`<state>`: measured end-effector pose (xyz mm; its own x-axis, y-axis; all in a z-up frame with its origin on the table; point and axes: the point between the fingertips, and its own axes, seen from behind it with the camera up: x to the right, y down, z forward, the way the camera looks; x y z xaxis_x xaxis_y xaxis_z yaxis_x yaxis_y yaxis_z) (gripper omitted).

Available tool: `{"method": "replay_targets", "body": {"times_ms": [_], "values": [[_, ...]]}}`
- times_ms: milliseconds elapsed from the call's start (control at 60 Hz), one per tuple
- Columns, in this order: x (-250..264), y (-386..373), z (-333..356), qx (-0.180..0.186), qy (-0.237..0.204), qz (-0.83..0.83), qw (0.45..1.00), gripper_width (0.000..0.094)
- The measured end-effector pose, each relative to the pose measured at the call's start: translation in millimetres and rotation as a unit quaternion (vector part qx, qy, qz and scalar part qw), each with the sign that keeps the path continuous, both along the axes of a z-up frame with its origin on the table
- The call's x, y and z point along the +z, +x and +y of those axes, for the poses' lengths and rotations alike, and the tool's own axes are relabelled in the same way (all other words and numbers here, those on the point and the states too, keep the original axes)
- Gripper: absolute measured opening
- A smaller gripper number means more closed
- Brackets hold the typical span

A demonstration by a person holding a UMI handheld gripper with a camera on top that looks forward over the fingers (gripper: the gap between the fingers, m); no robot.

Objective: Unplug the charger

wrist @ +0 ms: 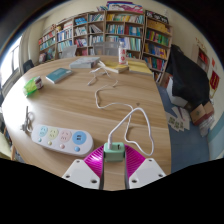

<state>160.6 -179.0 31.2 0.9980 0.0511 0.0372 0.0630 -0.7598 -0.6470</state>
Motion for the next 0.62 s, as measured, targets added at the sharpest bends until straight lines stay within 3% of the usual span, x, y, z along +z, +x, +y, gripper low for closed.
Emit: {"method": "replay_targets", "body": {"times_ms": [100,267,300,383,417,617], "values": [[-29,-6,-5,0.005,-0.035,-0.005,0.999,0.0300],[-30,-5,8,0.001,-0.046,-0.024,0.999,0.0374],[-28,-6,8,-0.006,-0.050,-0.018,0.999,0.0450],[-9,-10,10,-0.023,-0.031,-0.009,0.999,0.0753],[2,-10,9,-0.033,-0.023,-0.010,0.999,0.0806],[70,-21,-38,-0.093,0.025,-0.014,0.995,0.0826]]}}
